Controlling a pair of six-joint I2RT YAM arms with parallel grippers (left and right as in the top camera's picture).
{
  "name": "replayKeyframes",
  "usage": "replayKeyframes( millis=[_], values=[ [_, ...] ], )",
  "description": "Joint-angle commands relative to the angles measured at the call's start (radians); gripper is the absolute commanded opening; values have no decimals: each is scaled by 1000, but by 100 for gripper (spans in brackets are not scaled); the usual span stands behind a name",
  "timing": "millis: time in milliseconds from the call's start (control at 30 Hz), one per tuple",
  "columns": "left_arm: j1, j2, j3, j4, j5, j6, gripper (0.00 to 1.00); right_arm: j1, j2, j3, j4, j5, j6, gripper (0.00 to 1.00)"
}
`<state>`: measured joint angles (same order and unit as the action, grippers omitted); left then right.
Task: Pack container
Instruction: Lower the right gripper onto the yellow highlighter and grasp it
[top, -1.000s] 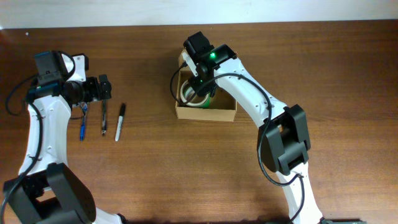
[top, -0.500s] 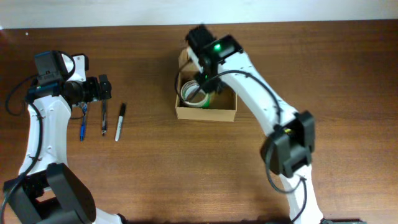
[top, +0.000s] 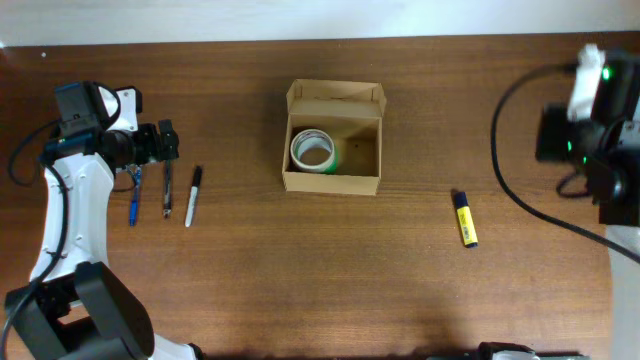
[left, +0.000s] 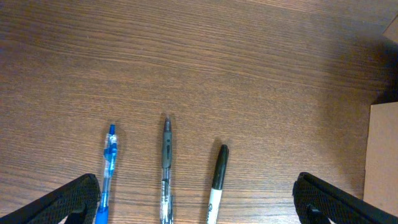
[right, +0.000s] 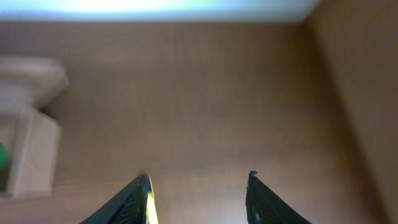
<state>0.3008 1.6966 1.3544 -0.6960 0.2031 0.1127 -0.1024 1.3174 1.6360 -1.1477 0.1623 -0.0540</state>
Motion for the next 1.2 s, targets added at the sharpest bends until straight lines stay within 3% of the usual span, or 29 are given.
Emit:
replayKeyframes(
  millis=[0,233,633,1167],
  values=[
    [3,10,14,-1,11,16,99,-112,50,-221,2,-225,14,50],
    [3,10,14,-1,11,16,99,-109,199,-407,55,-260,13,60],
    [3,10,14,-1,11,16,99,-33,521,-415,91,-278,6,64],
    [3,10,14,-1,11,16,99,24,587,-447,159,-183,56,63]
  ],
)
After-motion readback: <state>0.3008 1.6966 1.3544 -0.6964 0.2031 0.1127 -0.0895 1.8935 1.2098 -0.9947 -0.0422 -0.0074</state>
